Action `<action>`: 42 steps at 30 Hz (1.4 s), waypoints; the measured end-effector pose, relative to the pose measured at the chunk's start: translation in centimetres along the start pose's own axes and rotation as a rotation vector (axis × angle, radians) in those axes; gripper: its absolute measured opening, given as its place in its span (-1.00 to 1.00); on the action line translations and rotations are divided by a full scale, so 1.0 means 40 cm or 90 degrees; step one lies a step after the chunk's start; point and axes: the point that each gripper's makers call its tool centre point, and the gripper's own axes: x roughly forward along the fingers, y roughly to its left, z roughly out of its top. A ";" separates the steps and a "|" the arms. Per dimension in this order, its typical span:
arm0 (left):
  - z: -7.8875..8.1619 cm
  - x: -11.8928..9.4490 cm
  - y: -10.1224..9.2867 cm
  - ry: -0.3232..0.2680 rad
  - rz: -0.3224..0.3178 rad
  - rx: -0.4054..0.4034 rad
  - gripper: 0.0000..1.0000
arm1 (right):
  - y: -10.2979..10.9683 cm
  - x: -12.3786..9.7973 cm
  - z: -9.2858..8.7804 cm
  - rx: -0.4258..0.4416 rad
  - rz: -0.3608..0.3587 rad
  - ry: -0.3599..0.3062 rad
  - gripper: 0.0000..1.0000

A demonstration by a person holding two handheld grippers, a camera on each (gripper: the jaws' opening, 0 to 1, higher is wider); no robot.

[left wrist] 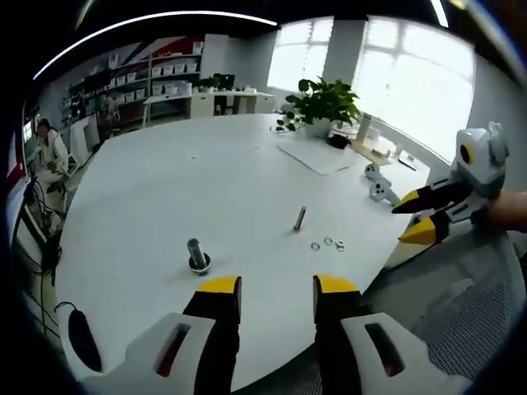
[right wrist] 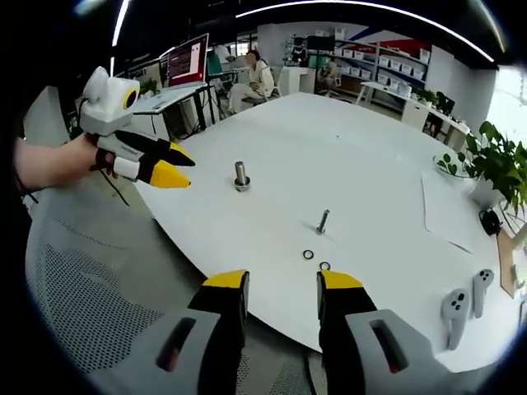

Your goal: Place the washer onto the threaded stud by aligning its center hole with the stud, sliding it down to the base, and recovering from edge contact or off-axis alignment until the washer reaches the visible bottom stop.

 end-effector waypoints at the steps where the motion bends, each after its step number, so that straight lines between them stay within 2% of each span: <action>1: 0.000 0.000 -0.004 -0.001 -0.003 0.000 -0.33 | -0.002 0.000 -0.001 0.002 -0.002 0.001 -0.28; 6: 0.002 0.003 -0.019 -0.001 -0.018 0.005 -0.33 | -0.008 0.001 -0.005 0.002 -0.012 0.006 -0.27; 13: 0.021 -0.007 -0.020 -0.022 -0.032 -0.028 -0.33 | -0.010 0.010 -0.025 -0.010 -0.020 0.034 -0.27; 21: 0.020 -0.008 -0.039 -0.019 -0.040 0.002 -0.33 | -0.018 0.008 -0.028 -0.008 -0.031 0.040 -0.27; 34: 0.014 -0.003 -0.037 -0.010 -0.038 -0.002 -0.34 | -0.020 0.008 -0.030 -0.005 -0.026 0.044 -0.25; 38: 0.018 -0.003 -0.027 -0.012 -0.032 -0.005 -0.34 | -0.013 0.011 -0.019 0.019 -0.002 0.042 -0.25; 40: 0.016 -0.003 -0.029 -0.011 -0.033 -0.004 -0.34 | 0.018 0.016 -0.002 0.040 0.049 0.020 -0.24; 41: 0.012 -0.002 -0.033 -0.007 -0.036 -0.001 -0.34 | 0.023 0.017 -0.004 0.054 0.056 0.025 -0.22; 42: 0.002 0.000 -0.034 0.001 -0.035 0.012 -0.34 | 0.020 0.020 -0.028 0.069 0.052 0.057 -0.20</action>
